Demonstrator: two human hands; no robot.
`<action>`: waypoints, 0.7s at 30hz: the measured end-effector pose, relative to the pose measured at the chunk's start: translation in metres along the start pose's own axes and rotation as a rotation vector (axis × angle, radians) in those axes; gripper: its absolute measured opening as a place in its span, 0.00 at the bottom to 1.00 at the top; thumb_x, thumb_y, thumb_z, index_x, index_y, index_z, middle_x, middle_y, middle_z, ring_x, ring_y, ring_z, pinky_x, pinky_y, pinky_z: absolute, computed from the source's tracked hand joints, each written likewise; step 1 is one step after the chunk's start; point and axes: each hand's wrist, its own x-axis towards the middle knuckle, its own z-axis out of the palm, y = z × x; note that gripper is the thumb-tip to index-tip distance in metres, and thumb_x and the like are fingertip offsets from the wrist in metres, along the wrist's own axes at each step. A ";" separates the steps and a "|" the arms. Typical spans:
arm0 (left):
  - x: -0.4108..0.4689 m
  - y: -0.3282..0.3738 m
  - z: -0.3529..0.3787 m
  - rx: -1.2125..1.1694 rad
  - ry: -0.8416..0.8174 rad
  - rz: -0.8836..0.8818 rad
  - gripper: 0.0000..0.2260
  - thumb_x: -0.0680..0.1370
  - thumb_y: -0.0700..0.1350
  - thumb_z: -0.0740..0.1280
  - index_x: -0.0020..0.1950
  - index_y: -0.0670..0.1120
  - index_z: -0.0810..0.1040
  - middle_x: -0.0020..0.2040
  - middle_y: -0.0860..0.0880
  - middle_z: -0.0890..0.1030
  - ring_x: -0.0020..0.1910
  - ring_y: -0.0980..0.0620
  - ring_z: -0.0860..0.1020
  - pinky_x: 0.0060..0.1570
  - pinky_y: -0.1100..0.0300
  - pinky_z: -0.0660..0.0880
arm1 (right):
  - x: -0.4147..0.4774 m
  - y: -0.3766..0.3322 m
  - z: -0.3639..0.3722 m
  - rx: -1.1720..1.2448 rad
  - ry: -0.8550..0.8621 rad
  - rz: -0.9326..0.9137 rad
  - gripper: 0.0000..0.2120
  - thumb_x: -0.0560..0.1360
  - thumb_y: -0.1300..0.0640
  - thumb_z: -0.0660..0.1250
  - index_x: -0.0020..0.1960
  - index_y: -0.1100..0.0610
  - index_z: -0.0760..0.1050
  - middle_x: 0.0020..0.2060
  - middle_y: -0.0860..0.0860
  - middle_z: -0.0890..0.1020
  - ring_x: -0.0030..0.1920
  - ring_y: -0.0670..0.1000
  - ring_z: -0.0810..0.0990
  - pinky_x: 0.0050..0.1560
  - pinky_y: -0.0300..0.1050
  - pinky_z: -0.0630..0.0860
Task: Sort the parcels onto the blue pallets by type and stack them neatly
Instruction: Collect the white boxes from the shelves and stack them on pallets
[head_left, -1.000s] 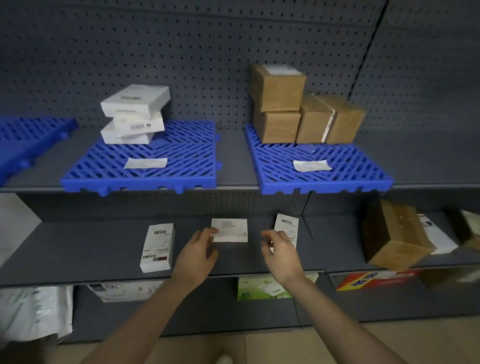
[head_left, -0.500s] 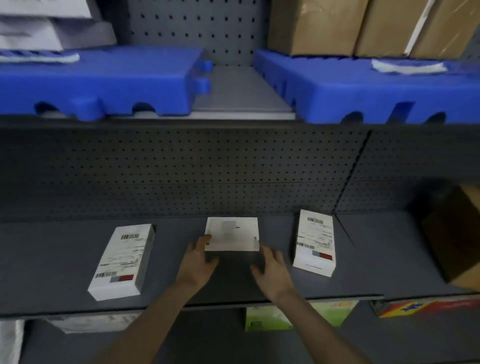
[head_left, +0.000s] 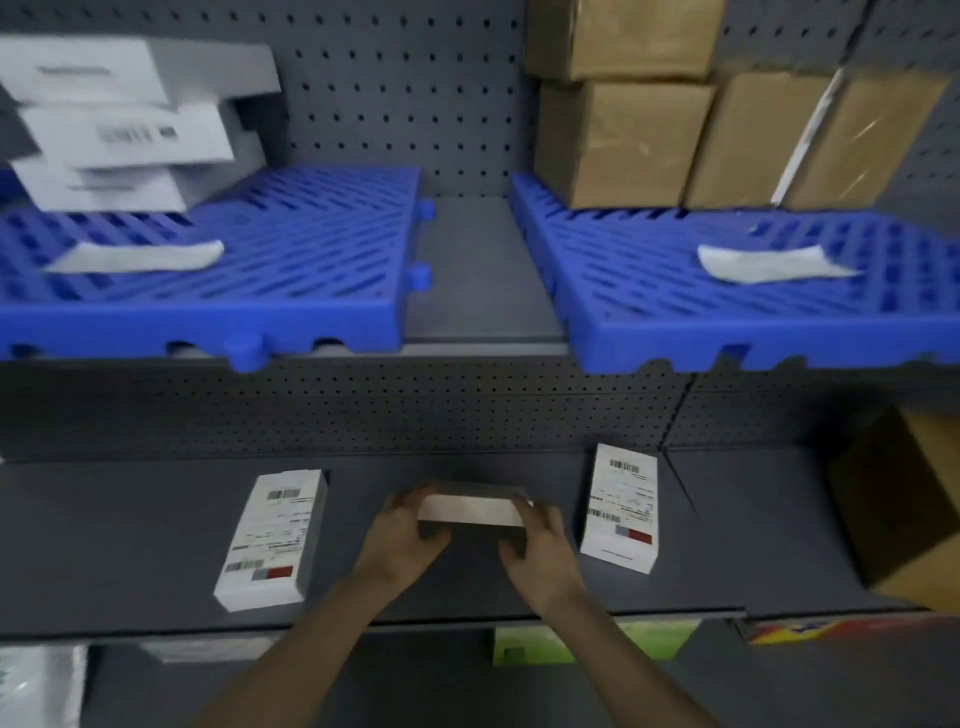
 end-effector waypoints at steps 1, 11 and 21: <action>-0.012 0.009 -0.011 0.008 0.001 -0.005 0.25 0.74 0.47 0.69 0.71 0.52 0.69 0.66 0.45 0.73 0.61 0.48 0.75 0.60 0.60 0.73 | -0.012 -0.010 -0.010 0.016 0.011 -0.005 0.27 0.78 0.55 0.62 0.75 0.51 0.60 0.68 0.52 0.61 0.60 0.54 0.75 0.61 0.44 0.72; -0.177 0.103 -0.113 0.076 0.263 0.148 0.19 0.71 0.42 0.73 0.61 0.51 0.78 0.53 0.48 0.75 0.49 0.48 0.78 0.48 0.63 0.72 | -0.172 -0.097 -0.099 0.035 0.086 -0.124 0.22 0.78 0.58 0.62 0.71 0.49 0.66 0.58 0.50 0.63 0.52 0.53 0.76 0.58 0.44 0.74; -0.276 0.182 -0.164 0.090 0.479 0.356 0.17 0.72 0.43 0.74 0.60 0.52 0.78 0.47 0.53 0.70 0.44 0.55 0.73 0.43 0.63 0.71 | -0.263 -0.143 -0.182 0.059 0.266 -0.194 0.18 0.77 0.57 0.63 0.66 0.47 0.71 0.53 0.48 0.65 0.44 0.50 0.75 0.47 0.44 0.73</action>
